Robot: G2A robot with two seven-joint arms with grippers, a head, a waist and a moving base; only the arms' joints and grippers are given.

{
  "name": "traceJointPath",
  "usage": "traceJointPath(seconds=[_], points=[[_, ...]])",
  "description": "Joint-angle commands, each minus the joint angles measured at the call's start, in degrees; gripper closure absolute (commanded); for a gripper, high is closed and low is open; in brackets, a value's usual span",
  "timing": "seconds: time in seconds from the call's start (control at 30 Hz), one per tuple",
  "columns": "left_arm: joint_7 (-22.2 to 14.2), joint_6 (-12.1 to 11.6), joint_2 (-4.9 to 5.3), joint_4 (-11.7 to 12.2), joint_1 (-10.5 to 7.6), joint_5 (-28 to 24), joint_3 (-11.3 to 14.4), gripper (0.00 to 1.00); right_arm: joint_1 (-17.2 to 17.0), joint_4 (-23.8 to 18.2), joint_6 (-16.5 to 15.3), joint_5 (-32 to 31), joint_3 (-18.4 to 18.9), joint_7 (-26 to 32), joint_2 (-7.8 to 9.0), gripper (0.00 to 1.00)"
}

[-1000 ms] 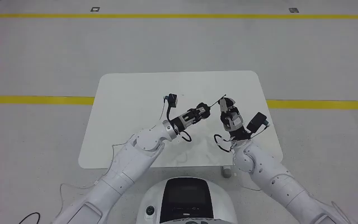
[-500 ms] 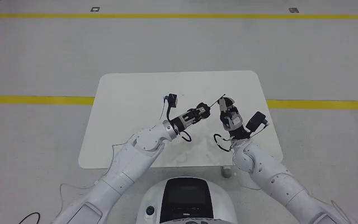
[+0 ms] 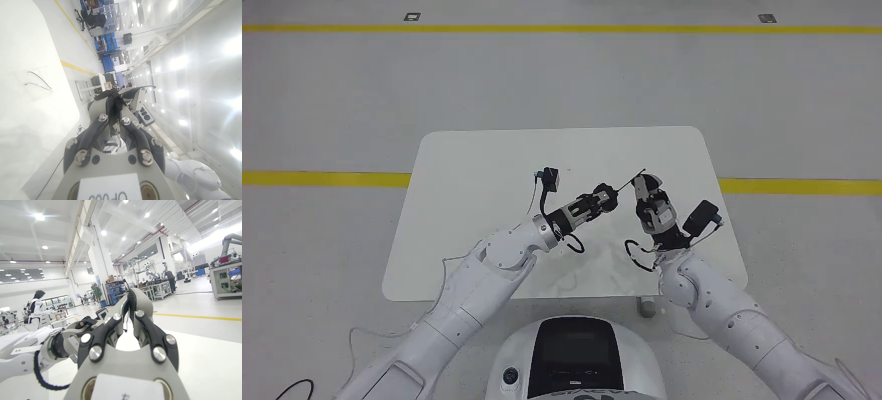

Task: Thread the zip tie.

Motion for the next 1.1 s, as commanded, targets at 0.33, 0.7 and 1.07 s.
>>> traceJointPath(seconds=[0.33, 0.7, 1.07], points=[[0.0, 0.0, 0.0, 0.0, 0.0, 0.0, 0.0, 1.0, -0.07, -0.45, 0.0, -0.04, 0.19, 0.53, 0.15, 1.0], [0.0, 0.0, 0.0, 0.0, 0.0, 0.0, 0.0, 1.0, 0.12, -0.07, 0.0, 0.36, 0.09, 1.42, 0.04, 1.0], [0.0, 0.0, 0.0, 0.0, 0.0, 0.0, 0.0, 1.0, 0.07, -0.06, 0.0, 0.32, 0.07, 1.42, -0.11, 1.0]])
